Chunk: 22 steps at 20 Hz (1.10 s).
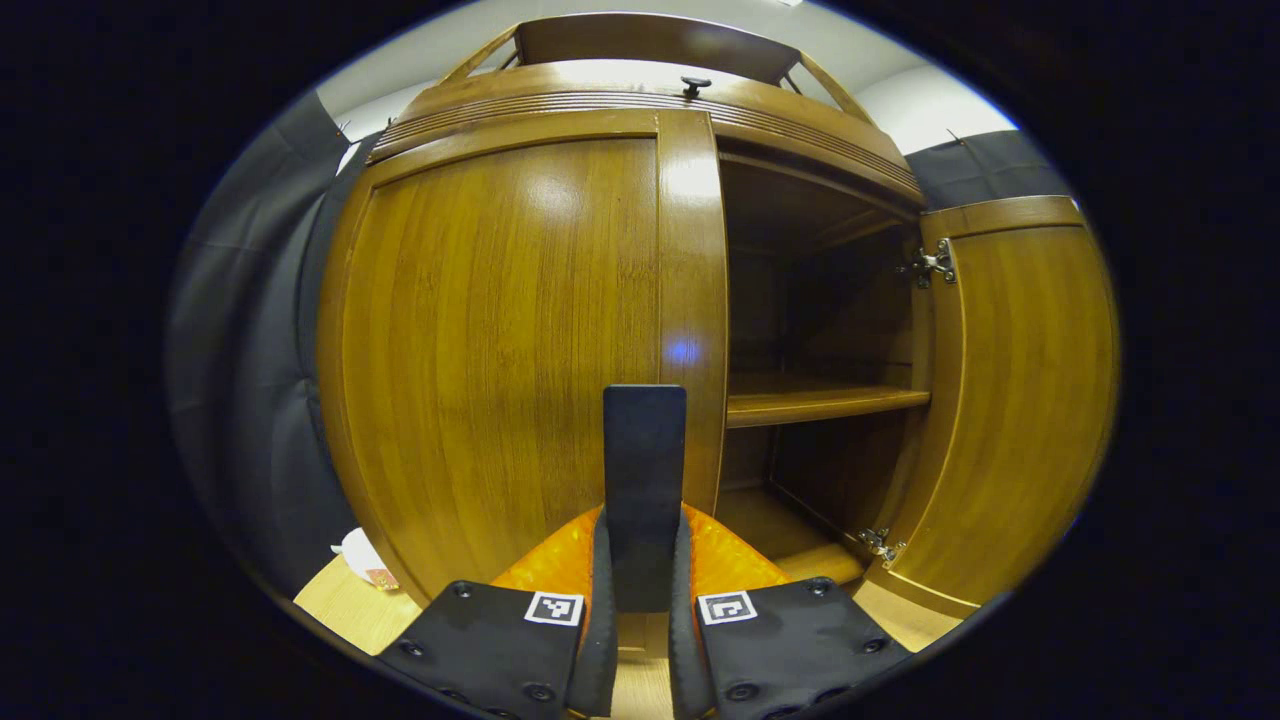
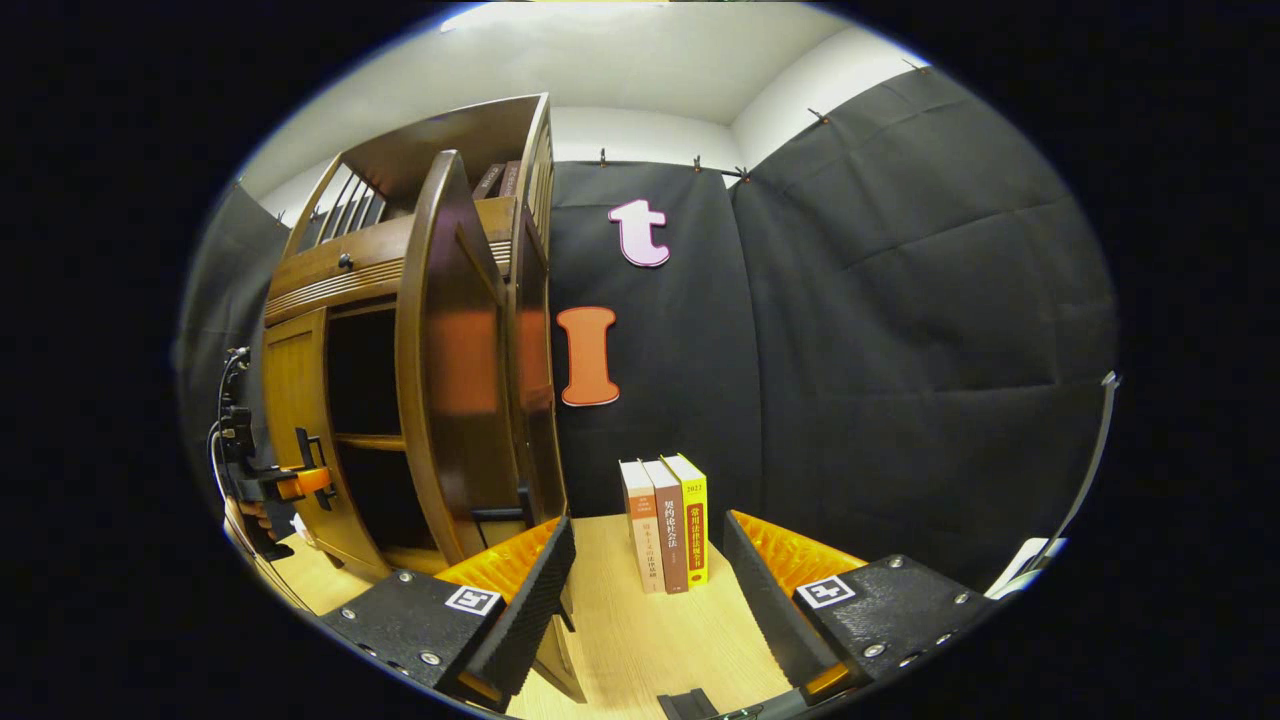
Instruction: Open the right door of the double-door shoe cabinet with the right hand, and open the left door with the left hand.
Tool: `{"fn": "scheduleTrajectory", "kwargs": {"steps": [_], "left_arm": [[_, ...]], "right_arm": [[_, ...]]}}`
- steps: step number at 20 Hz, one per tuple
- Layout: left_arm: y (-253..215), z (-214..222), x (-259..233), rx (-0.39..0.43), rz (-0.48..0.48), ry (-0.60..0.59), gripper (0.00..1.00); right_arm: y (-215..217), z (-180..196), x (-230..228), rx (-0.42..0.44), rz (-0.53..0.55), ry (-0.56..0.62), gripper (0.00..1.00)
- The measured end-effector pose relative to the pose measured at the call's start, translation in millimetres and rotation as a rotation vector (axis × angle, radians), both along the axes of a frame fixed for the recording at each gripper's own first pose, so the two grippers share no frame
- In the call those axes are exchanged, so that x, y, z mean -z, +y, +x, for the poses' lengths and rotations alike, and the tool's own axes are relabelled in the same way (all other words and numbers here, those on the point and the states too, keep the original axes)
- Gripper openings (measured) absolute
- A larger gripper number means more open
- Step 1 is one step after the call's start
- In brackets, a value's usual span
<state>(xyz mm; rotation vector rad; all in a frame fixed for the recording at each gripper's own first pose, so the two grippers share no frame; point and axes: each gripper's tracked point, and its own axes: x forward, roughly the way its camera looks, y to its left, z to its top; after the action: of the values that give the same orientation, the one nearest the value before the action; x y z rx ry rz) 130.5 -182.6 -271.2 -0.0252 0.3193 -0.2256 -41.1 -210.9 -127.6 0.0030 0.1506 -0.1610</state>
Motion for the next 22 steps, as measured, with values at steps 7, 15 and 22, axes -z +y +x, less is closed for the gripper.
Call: {"fn": "scheduleTrajectory", "kwargs": {"steps": [7,15,22], "left_arm": [[23,-43,-15,0.031,-0.019,0.002,0.28],[57,-86,-28,0.044,-0.032,0.01,0.28],[102,-118,-40,0.025,-0.029,0.005,0.28]], "right_arm": [[26,-11,-28,-0.019,-0.021,-0.026,0.98],[63,-24,-48,-0.058,-0.023,-0.04,0.98],[104,-27,-60,-0.113,-0.041,-0.056,0.92]]}}
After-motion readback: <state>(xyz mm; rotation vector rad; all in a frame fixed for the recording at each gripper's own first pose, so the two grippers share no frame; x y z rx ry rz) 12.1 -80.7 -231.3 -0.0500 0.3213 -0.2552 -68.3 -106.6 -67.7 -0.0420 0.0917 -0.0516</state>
